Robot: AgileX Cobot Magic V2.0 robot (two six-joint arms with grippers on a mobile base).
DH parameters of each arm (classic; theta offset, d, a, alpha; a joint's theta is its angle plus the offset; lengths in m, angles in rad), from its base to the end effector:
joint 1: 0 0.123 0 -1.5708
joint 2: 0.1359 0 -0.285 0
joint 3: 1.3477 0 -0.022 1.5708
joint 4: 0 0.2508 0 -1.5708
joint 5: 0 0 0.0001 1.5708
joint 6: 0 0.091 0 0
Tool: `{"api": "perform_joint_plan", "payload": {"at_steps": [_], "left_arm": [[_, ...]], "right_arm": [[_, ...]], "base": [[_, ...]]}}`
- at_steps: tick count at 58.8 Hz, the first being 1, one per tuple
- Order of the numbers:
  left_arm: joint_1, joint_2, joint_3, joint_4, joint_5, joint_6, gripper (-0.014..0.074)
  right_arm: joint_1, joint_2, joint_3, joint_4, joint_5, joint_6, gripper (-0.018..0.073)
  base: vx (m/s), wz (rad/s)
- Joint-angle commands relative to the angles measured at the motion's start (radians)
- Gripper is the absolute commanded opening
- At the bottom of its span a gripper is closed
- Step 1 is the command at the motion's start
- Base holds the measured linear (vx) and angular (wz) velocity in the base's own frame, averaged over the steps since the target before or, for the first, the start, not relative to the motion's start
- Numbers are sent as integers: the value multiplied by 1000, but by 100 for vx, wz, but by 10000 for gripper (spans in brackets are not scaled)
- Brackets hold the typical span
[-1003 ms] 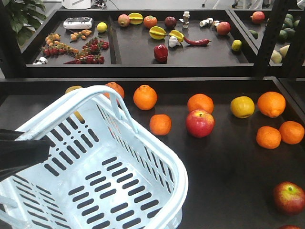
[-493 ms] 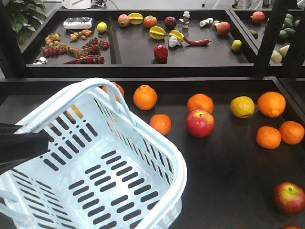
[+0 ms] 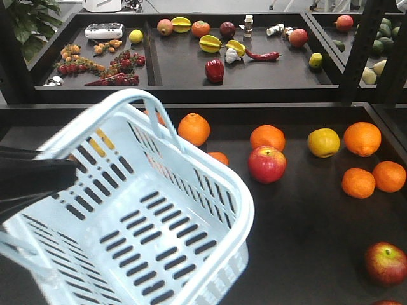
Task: Pick three apples into basket with both arms
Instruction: 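Swing the left gripper forward and lower the basket onto the table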
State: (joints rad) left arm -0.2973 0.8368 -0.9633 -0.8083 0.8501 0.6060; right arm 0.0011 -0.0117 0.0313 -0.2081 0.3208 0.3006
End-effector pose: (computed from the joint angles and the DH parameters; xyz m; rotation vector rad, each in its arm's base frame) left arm 0.1276 -0.0908 0.3997 0.6612 1.9174 -0.7665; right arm 0.0540 -0.0059 0.1749 0.1385 1.8117 0.0144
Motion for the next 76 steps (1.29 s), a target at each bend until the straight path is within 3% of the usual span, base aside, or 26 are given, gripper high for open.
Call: {"api": "perform_joint_plan", "payload": {"at_steps": [1,8,13,23,34,45,58,67,76], "left_arm": [[-3,65,-54,-137,-67,64,-6],[-3,162,-114,-215,-48,216,-6],[-3,244,-165,-228,-34,302,-6],[-4,445,-288,-227,86,397,-5],[-5,670,-435,-274,176,454,3],[-74,845,-559,-296,192,501,4],[-153,996,-660,-268,197,531,4],[-163,1045,-684,-218,199,531,5],[-163,1059,-684,-218,166,531,7]], "right_arm": [[-3,-2,9,-17,-73,-3,-5],[-3,-2,9,-17,-73,-3,-5],[-3,-2,9,-17,-73,-3,-5],[-3,-2,9,-17,-73,-3,-5],[-3,-2,9,-17,-73,-3,-5],[-3,-2,9,-17,-73,-3,-5],[-3,-2,9,-17,-73,-3,-5],[-3,-2,9,-17,-73,-3,-5],[-3,-2,9,-17,-73,-3,-5]], "base": [[0,0],[0,0],[0,0],[0,0],[0,0],[0,0],[0,0],[0,0],[0,0]]}}
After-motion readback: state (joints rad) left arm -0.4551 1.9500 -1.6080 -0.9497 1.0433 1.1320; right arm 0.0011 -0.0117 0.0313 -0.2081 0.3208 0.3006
